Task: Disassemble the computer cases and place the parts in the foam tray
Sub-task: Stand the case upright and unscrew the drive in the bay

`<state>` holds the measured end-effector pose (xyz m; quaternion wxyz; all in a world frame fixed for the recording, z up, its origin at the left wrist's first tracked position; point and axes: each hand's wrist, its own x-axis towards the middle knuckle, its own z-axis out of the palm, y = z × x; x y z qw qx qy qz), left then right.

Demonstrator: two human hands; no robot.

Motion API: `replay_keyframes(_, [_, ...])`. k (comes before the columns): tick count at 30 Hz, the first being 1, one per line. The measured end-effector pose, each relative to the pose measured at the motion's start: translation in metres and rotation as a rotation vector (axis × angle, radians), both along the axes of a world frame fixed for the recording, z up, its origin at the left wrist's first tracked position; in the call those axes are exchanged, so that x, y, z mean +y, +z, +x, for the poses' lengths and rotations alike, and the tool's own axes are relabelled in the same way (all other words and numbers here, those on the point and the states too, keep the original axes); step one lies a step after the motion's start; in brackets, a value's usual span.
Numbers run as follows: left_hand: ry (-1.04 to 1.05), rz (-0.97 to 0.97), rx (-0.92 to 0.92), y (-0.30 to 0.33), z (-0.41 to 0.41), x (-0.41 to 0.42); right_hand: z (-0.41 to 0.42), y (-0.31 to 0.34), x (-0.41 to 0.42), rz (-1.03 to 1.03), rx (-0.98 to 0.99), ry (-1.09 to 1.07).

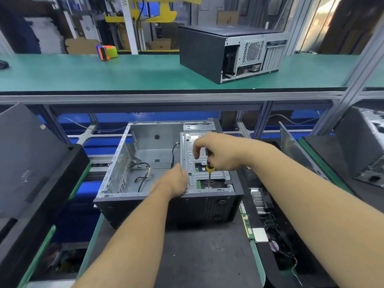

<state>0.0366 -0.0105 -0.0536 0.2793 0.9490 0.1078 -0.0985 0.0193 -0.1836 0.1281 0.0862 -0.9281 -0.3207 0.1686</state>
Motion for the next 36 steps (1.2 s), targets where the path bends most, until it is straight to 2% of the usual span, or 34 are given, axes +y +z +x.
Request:
replay_keyframes(3, [0.0, 0.007, 0.007, 0.001, -0.001, 0.0, -0.001, -0.004, 0.004, -0.011, -0.002, -0.065])
replay_keyframes(6, [0.001, -0.003, 0.012, 0.003, -0.002, 0.0, 0.003, -0.007, 0.006, -0.186, -0.147, -0.183])
replay_keyframes(8, [0.002, -0.008, 0.015, 0.003, -0.002, 0.0, 0.007, -0.008, 0.007, -0.278, -0.256, -0.155])
replay_keyframes(10, [0.001, -0.014, 0.017, 0.003, -0.001, -0.001, 0.01, -0.01, 0.006, -0.264, -0.283, -0.1])
replay_keyframes(15, [-0.001, -0.035, 0.012, 0.003, -0.001, -0.001, 0.007, -0.006, 0.007, -0.107, -0.128, -0.012])
replay_keyframes(20, [0.002, -0.015, 0.028, 0.005, -0.002, -0.001, 0.002, 0.0, 0.007, -0.074, 0.031, -0.021])
replay_keyframes(24, [0.002, -0.024, 0.024, 0.005, -0.002, -0.001, 0.007, -0.007, 0.01, -0.174, -0.154, -0.142])
replay_keyframes(27, [0.004, -0.031, 0.027, 0.004, 0.0, -0.002, 0.009, -0.01, 0.013, -0.254, -0.269, -0.065])
replay_keyframes(31, [-0.001, -0.007, 0.024, 0.002, 0.0, -0.001, 0.009, -0.012, 0.01, -0.133, -0.225, -0.003])
replay_keyframes(36, [-0.004, 0.002, 0.016, 0.003, -0.001, -0.001, 0.007, -0.002, 0.006, -0.081, -0.05, 0.019])
